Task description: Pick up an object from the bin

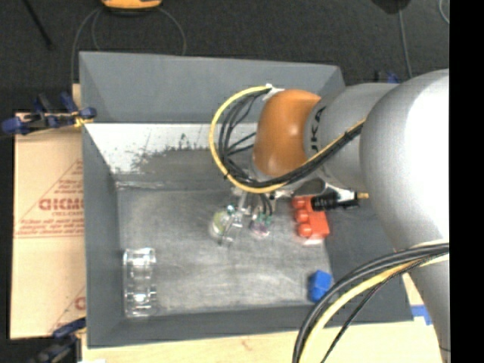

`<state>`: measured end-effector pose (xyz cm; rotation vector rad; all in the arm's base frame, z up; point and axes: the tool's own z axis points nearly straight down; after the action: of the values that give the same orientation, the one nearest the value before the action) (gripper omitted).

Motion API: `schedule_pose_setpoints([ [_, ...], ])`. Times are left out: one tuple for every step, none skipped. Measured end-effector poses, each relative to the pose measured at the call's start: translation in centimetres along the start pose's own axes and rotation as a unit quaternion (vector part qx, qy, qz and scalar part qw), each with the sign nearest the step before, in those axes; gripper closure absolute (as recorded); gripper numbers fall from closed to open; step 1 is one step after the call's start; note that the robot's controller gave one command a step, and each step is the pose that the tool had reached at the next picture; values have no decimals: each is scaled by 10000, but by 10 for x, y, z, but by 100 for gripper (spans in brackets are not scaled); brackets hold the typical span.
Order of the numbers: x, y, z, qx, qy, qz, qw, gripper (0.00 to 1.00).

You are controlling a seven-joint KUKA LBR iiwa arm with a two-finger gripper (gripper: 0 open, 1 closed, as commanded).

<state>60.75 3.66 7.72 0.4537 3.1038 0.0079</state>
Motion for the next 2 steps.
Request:
schedule_pose_setpoints([
  [-2,1,-2,9,-10,-26,10000,0],
  [-2,1,-5,14,14,-30,10000,100],
])
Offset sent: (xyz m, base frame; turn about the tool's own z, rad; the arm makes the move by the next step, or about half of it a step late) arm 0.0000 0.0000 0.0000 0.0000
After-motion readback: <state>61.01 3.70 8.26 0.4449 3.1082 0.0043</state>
